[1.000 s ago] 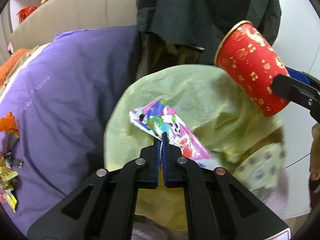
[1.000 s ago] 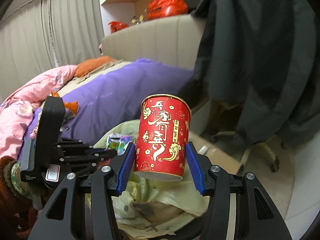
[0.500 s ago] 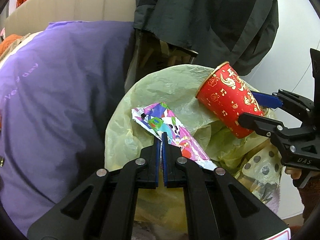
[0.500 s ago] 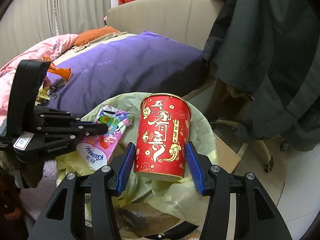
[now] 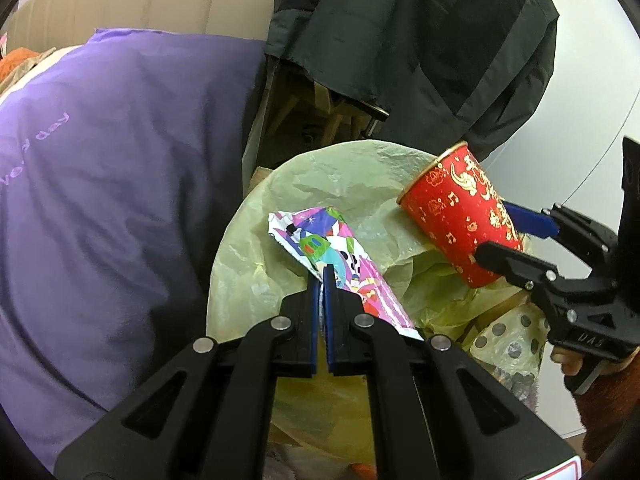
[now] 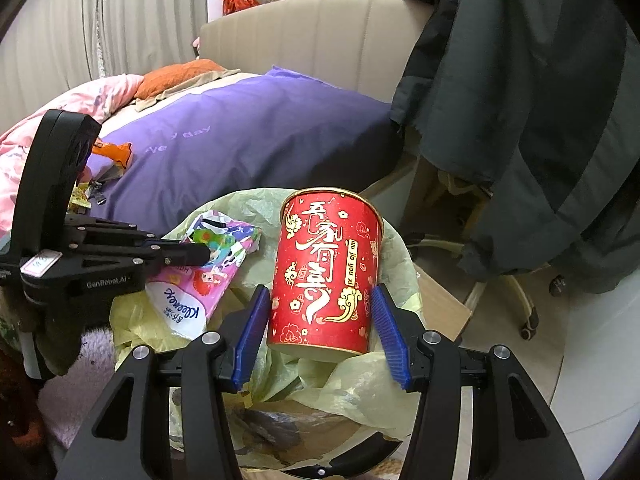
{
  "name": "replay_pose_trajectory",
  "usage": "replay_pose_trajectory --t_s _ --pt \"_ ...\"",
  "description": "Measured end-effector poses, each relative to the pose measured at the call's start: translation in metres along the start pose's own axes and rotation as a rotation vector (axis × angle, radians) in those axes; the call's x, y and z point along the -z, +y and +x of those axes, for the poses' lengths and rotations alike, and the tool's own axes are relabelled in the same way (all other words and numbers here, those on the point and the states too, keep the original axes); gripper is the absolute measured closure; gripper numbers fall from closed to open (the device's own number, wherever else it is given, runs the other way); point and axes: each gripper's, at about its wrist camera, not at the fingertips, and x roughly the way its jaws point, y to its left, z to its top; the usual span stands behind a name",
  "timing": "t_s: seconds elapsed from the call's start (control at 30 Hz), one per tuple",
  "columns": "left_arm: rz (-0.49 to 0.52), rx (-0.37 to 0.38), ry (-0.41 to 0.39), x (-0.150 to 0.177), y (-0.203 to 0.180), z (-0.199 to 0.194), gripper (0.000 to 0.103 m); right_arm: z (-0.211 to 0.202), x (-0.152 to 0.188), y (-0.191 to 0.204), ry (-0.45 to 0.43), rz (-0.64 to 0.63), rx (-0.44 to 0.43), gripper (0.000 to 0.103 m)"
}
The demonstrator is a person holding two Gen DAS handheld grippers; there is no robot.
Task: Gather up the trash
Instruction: 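Carry the red cup and pink wrapper over the yellow-lined bin and release both, then grasp the clear plastic cup with the right tool while the left tool grasps a red wrapper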
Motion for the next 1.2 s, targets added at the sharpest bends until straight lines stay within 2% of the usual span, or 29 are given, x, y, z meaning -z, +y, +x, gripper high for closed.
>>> replay_pose_trajectory --t_s 0.07,0.13,0.2,0.27,0.4,0.5,0.63,0.8,0.93,1.07,1.2 --pt "-0.004 0.025 0.007 -0.003 0.0 -0.002 0.1 0.002 0.0 0.0 0.011 0.019 -0.004 0.053" --pt "-0.014 0.029 0.004 -0.007 0.0 -0.008 0.094 -0.001 0.001 0.001 0.001 0.028 0.0 0.051" --pt "-0.023 0.029 -0.014 -0.009 -0.001 -0.02 0.079 -0.003 0.002 0.002 -0.002 0.028 0.018 0.049" --pt "-0.015 0.025 -0.039 -0.009 -0.003 -0.033 0.07 -0.008 0.003 0.004 -0.004 0.029 0.021 0.045" --pt "-0.008 0.001 -0.066 -0.006 -0.005 -0.054 0.059 -0.02 0.003 0.005 -0.026 0.055 0.011 0.043" --pt "-0.018 -0.006 -0.077 -0.002 -0.007 -0.066 0.059 -0.034 0.004 0.006 -0.063 0.08 0.009 0.039" --pt "-0.024 -0.043 -0.109 0.006 -0.006 -0.087 0.059 -0.054 0.005 0.01 -0.1 0.103 -0.016 0.039" --pt "-0.007 -0.151 -0.189 0.017 -0.003 -0.122 0.059 -0.07 0.003 0.031 -0.128 0.054 0.011 0.039" --pt "0.045 -0.218 -0.215 0.025 0.006 -0.152 0.059 -0.082 -0.003 0.055 -0.161 0.029 0.006 0.039" --pt "0.02 -0.281 -0.244 0.034 0.037 -0.189 0.059 -0.082 -0.014 0.082 -0.17 0.011 -0.031 0.039" --pt "-0.06 -0.381 -0.27 0.05 0.094 -0.235 0.059 -0.077 -0.029 0.12 -0.186 -0.022 -0.066 0.039"
